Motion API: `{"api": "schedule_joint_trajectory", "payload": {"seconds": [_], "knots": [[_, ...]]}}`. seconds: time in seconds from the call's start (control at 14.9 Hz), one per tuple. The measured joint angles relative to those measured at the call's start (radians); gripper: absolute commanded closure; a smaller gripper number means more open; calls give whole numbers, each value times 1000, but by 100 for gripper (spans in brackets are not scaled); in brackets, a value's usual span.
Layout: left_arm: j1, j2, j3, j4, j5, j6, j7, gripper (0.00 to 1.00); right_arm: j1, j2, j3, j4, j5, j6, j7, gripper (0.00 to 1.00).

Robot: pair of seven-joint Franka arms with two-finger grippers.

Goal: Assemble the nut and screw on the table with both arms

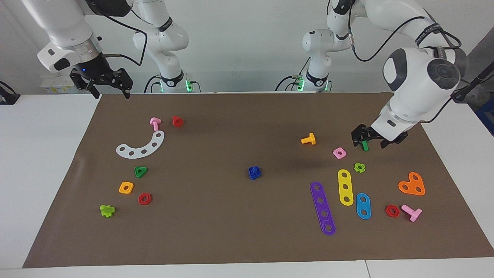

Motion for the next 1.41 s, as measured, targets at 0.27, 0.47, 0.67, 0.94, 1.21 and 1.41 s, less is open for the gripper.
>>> {"api": "schedule_joint_trajectory", "payload": {"seconds": [0.27,0.47,0.67,0.94,1.21,1.41], "knots": [[58,-65,0,-17,-2,-18,25,0,0,0,0,0,0,0,0,0],[65,-145,1,-20,-1,-56,24,0,0,0,0,0,0,0,0,0],[66,-198,2,-19,-1,-98,24,0,0,0,0,0,0,0,0,0],[66,-207,2,0,-2,-144,24,0,0,0,0,0,0,0,0,0],[66,-207,2,6,-4,-147,24,0,0,0,0,0,0,0,0,0],[66,-207,3,12,-45,-145,24,0,0,0,0,0,0,0,0,0]]}}
